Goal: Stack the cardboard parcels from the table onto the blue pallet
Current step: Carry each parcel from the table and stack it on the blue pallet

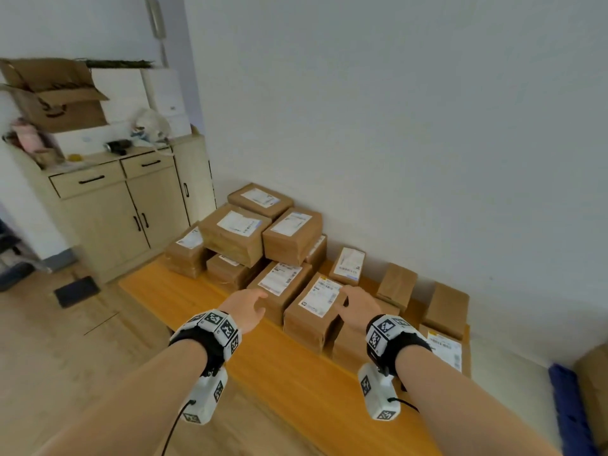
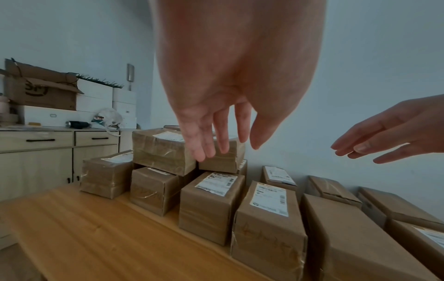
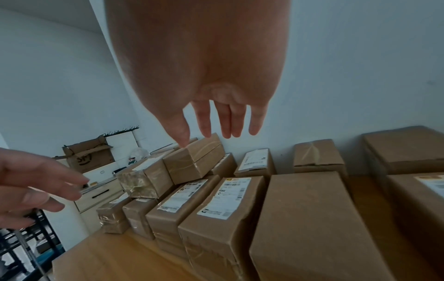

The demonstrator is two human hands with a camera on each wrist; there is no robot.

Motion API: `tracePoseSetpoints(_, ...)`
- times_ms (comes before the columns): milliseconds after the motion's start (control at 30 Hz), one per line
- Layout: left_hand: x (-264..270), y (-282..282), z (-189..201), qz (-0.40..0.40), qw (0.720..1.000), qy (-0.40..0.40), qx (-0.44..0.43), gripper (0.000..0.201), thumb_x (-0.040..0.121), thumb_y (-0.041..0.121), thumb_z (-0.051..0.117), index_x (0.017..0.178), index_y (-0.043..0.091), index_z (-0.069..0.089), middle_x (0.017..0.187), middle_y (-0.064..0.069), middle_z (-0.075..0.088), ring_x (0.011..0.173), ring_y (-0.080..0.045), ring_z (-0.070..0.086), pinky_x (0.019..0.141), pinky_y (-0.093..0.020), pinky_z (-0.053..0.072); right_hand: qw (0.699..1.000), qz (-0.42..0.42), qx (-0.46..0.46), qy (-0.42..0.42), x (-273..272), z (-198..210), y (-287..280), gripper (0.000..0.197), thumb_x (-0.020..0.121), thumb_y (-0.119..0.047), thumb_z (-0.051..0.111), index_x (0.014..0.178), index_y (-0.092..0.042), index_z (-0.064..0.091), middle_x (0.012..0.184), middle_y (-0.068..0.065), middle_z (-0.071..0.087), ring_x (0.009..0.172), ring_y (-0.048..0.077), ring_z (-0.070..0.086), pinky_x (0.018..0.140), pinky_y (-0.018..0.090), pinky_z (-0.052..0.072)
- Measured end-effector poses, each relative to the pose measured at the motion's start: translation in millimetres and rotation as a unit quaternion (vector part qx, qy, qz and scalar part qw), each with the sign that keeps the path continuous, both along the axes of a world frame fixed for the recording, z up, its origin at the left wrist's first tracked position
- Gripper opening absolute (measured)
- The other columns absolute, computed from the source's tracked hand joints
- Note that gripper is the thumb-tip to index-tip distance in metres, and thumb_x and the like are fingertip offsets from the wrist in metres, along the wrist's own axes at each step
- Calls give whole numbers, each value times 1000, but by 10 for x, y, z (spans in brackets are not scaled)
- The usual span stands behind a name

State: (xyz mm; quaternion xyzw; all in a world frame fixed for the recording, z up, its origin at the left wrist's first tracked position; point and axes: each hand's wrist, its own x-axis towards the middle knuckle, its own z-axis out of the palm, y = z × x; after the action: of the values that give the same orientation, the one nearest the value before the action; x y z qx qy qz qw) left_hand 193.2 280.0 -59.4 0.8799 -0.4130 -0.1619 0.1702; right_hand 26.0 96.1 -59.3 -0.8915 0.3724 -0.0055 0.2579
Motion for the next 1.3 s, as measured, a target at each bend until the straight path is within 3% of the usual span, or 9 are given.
tracePoseSetpoints(233,651,-417,-10,7,1000,-9,13,38,95,26,50,132,23,47,129,0,56,109,-15,58,90,-29,50,999,2,29,-16,662,-75,-381,47,95,-29,51,139,-16,40,142,7,45,128,24,45,105,35,39)
tracePoseSetpoints(467,1151,-750,-98,18,1000,14,21,43,95,25,50,137,22,44,137,-1,50,125,-17,49,102,-31,42,999,5,46,-20,1258,-136,-687,47,96,-28,48,140,-13,39,141,8,44,125,24,46,99,31,38)
tracePoseSetpoints(600,1426,-853,-169,13,999,42,18,42,94,26,52,135,22,46,135,-1,53,122,-17,51,103,-35,43,997,1,68,-34,1536,-184,-702,42,95,-27,51,135,-15,44,132,5,51,109,19,53,85,25,40)
tracePoseSetpoints(733,1714,-983,-151,-1,999,45,6,40,95,24,50,134,19,48,132,-3,55,120,-20,52,102,-35,43,995,-15,80,-55,1787,-238,-710,30,92,-28,55,119,-18,50,118,4,57,87,10,51,72,20,42)
tracePoseSetpoints(833,1944,-1095,-106,-35,998,52,-8,38,96,23,48,133,21,47,130,-3,56,116,-20,55,97,-32,46,994,-49,81,-63,1938,-186,-694,46,91,-29,59,133,-18,43,127,4,54,106,16,55,84,23,42)
tracePoseSetpoints(933,2153,-1207,-41,-73,995,70,-22,38,96,23,48,133,22,46,125,-1,58,106,-20,61,84,-25,48,991,-87,73,-64,2079,-129,-667,59,90,-31,60,141,-16,35,138,5,48,121,21,50,95,30,41)
tracePoseSetpoints(1067,2380,-1324,17,-122,989,67,-47,37,95,22,49,133,22,47,134,-1,53,120,-18,52,101,-32,43,987,-137,65,-60,2257,-87,-623,68,88,-33,62,145,-17,28,147,7,37,129,22,44,103,33,38)
tracePoseSetpoints(1300,2606,-1419,-6,-186,977,92,-57,43,94,22,52,137,24,43,140,1,48,128,-16,45,106,-32,37,981,-174,48,-64,2508,-150,-552,78,84,-34,67,147,-26,22,156,3,15,141,23,25,111,40,30)
